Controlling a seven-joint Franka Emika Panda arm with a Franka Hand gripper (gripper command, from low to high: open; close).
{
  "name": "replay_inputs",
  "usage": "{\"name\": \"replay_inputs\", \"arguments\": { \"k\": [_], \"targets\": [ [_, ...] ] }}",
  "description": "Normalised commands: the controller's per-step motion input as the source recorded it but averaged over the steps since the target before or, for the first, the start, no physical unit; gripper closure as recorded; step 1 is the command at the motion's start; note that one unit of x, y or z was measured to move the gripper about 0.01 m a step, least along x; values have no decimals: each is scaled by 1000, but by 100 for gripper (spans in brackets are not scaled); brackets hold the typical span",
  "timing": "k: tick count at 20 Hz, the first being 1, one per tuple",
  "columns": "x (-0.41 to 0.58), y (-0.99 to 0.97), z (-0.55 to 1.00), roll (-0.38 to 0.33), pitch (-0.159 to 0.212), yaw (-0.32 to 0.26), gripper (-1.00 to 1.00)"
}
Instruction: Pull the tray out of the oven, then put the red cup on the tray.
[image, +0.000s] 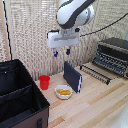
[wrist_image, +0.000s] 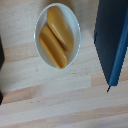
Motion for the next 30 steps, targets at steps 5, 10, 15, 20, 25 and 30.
{"name": "replay_inputs", "arguments": {
  "k": [5,10,15,20,25,30],
  "targets": [
    [-73,-295,50,-295,-60,148,-100],
    [-86,-328,59,-300,-58,132,-100],
    [-76,-315,17,-307,-52,135,-100],
    [-85,-368,0,-303,-43,131,-100],
    [-86,-410,0,-301,-31,124,-100],
    [-121,-430,0,-321,-22,102,-100]
  ]
}}
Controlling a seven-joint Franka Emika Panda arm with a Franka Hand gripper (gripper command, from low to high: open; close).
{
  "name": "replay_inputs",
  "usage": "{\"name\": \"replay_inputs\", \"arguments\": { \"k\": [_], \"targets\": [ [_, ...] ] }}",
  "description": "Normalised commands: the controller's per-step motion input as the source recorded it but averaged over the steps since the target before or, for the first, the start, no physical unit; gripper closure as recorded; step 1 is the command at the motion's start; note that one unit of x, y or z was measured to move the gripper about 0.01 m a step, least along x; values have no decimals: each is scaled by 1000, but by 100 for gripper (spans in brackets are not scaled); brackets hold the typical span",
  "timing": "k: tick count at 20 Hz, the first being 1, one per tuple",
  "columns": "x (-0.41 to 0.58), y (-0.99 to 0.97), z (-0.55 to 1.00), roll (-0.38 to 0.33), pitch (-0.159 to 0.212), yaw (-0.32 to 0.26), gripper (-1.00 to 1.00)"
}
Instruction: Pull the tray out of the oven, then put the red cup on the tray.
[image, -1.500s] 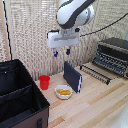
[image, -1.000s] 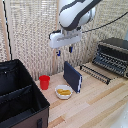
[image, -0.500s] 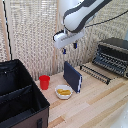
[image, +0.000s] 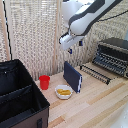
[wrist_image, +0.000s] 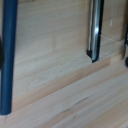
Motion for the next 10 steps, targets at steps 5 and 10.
{"name": "replay_inputs", "arguments": {
  "k": [5,10],
  "targets": [
    [-119,-433,0,-338,-18,86,-100],
    [-20,-413,-18,-317,-22,71,-100]
  ]
}}
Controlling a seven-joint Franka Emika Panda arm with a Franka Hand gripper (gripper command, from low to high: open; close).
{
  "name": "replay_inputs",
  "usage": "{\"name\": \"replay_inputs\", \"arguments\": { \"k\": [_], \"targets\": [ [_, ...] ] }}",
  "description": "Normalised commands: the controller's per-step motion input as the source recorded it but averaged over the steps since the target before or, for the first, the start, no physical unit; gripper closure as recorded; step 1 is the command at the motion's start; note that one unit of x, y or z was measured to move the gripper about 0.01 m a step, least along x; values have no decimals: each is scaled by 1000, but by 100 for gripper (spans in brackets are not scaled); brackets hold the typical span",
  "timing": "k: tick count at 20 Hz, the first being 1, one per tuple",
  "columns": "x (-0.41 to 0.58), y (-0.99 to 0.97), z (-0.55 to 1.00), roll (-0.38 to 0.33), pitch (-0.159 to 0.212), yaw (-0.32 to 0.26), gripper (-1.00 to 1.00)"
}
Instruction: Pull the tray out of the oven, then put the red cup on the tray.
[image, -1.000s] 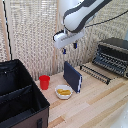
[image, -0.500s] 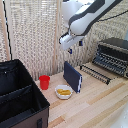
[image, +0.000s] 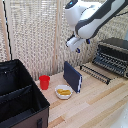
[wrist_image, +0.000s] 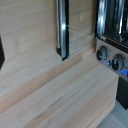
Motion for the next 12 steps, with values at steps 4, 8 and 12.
{"name": "replay_inputs", "arguments": {
  "k": [4,8,12],
  "targets": [
    [0,-399,-81,-273,-25,66,-100],
    [24,-437,-105,-254,-20,73,-100],
    [84,-461,-176,-239,0,89,-100]
  ]
}}
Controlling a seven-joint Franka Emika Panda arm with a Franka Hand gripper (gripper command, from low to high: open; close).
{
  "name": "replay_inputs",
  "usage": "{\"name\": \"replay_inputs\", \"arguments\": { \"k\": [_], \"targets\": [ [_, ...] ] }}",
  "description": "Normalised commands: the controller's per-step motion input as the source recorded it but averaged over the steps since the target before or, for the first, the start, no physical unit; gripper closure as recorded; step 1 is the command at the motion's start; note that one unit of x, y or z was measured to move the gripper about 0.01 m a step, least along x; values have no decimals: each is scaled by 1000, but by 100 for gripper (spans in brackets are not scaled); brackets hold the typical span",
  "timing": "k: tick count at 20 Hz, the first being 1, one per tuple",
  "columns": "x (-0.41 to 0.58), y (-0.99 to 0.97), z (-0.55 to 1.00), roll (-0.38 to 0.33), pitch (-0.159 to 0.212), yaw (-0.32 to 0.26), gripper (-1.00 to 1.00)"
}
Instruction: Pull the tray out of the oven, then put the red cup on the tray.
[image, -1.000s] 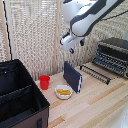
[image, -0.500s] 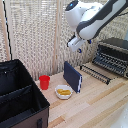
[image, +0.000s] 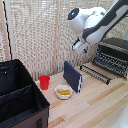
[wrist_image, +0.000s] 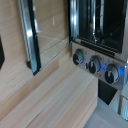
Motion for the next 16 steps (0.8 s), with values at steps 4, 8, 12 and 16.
{"name": "replay_inputs", "arguments": {
  "k": [4,8,12,16],
  "targets": [
    [81,-480,-193,-231,0,90,-100],
    [110,-493,-236,-198,10,103,-100],
    [132,-449,-259,-182,21,109,-100],
    [94,-432,-220,-180,9,70,-100]
  ]
}}
